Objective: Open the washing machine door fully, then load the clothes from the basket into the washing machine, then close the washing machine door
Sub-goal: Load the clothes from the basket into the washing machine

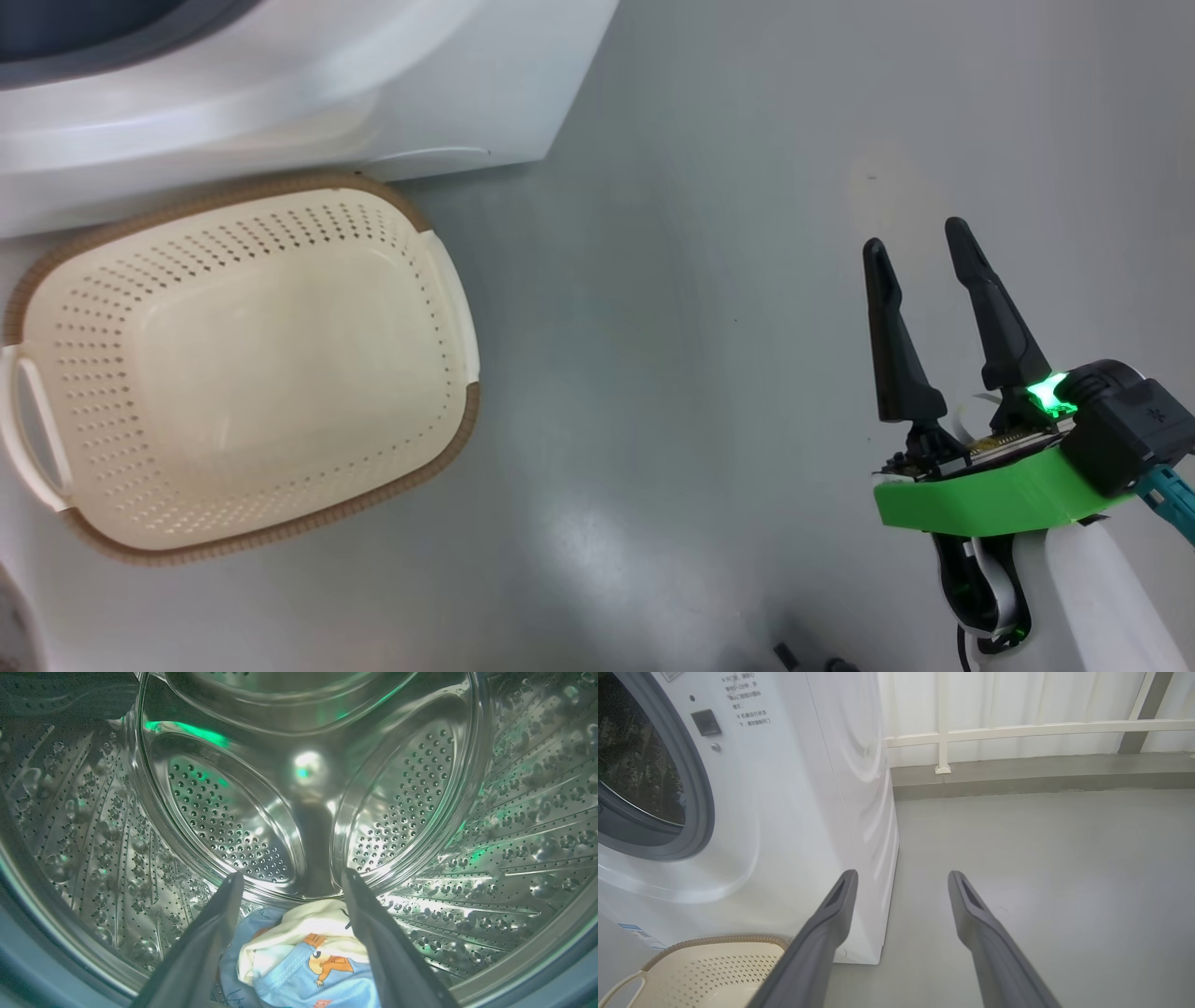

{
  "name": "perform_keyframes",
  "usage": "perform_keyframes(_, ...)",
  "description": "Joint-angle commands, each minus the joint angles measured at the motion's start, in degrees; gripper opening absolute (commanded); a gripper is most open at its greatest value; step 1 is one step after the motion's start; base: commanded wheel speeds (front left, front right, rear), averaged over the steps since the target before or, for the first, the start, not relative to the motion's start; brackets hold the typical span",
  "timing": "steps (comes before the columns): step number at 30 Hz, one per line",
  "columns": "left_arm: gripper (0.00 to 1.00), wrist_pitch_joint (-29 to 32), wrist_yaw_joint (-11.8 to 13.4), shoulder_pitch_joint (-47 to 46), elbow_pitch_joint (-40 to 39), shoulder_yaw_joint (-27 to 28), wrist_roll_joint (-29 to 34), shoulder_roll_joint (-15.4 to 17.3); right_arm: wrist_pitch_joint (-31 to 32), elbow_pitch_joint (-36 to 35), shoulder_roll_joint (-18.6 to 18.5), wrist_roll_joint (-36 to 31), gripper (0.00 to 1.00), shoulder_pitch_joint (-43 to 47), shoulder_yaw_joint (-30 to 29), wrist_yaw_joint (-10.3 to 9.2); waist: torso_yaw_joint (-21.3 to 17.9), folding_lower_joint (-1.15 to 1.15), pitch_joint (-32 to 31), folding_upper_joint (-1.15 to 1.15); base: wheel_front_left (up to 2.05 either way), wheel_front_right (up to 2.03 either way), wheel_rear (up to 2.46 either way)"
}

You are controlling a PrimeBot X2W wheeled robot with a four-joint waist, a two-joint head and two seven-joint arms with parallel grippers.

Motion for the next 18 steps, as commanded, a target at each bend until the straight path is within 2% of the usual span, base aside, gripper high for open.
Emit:
perform_keyframes(1, 1.00, -0.4, -0.1, 1.8, -2.2, 1.3, 0.6, 2.1, -0.4, -1.3, -0.4, -0.4, 1.00, -0.3, 0.6, 0.25, 0.8, 0.00, -0.8, 0.00, 0.00, 0.00, 0.00)
perform_keyframes(9, 1.00, -0.4, -0.3, 9.6, -8.1, 4.0, 0.9, -1.9, -0.4, -1.1, -0.4, -1.8, 1.00, -0.3, -0.2, 0.25, 2.9, 0.00, -3.6, 0.00, 0.00, 0.00, 0.00)
perform_keyframes(18, 1.00, -0.4, -0.4, 21.2, -15.2, 3.8, 0.4, -4.3, -0.4, -0.2, -0.4, -3.6, 1.00, 1.0, -0.8, 0.25, 5.6, 0.00, -8.4, 0.00, 0.00, 0.00, 0.00)
